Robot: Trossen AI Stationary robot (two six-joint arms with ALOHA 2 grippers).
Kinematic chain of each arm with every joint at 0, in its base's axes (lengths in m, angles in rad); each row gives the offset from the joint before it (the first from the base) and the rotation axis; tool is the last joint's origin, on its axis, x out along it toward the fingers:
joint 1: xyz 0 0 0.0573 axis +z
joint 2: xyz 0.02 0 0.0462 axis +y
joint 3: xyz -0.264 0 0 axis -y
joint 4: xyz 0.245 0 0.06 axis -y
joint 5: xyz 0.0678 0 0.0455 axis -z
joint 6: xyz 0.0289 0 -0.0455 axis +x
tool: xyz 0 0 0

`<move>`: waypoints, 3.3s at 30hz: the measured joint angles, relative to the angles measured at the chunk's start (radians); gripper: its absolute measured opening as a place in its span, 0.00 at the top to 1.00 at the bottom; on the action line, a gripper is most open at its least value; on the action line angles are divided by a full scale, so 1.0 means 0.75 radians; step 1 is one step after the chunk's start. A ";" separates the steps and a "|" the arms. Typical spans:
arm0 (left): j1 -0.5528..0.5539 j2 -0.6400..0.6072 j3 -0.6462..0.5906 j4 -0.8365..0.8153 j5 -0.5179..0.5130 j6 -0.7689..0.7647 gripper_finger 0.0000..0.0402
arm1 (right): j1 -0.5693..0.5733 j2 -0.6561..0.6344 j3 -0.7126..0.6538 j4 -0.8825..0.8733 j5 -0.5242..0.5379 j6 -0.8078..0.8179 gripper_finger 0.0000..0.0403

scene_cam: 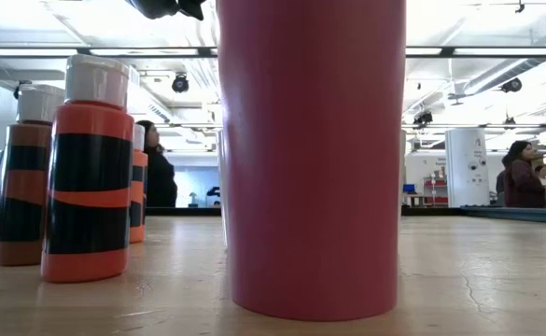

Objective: Pick & Place Paint Supplies
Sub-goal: Put the blue paint bottle into the white bin

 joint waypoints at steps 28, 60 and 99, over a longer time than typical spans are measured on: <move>-0.046 0.112 0.252 -0.275 -0.075 0.136 0.53 | -0.025 -0.001 0.002 -0.016 -0.071 0.024 0.77; -0.047 0.127 0.273 -0.284 -0.038 0.127 0.71 | -0.026 -0.001 0.001 -0.054 -0.069 0.034 0.77; -0.045 0.121 0.298 -0.418 -0.023 0.118 0.70 | 0.060 -0.114 0.001 -0.336 -0.025 0.200 0.55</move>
